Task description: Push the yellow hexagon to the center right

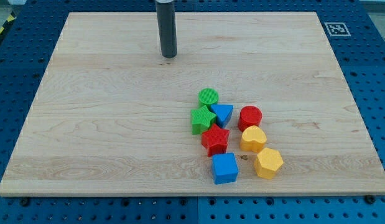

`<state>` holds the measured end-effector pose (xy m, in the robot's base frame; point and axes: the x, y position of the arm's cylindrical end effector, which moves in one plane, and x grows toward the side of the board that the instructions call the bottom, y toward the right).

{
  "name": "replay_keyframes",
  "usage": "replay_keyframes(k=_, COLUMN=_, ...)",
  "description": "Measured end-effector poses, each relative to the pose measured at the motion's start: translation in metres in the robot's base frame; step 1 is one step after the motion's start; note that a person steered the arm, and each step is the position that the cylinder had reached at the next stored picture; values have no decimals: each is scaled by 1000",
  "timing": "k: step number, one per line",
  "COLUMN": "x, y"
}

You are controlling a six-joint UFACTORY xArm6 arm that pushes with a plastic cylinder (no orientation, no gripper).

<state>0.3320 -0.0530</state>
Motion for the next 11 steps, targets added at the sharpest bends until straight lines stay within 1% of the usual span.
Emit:
replay_keyframes(k=1, x=0, y=0)
replay_keyframes(k=2, x=17, y=55)
replay_keyframes(k=4, x=122, y=229)
replay_keyframes(k=5, x=203, y=275)
replay_keyframes(k=6, x=283, y=279)
replay_keyframes(k=7, x=287, y=271)
replay_keyframes(k=8, x=287, y=225)
replay_keyframes(k=9, x=286, y=193)
replay_keyframes(k=11, x=286, y=165)
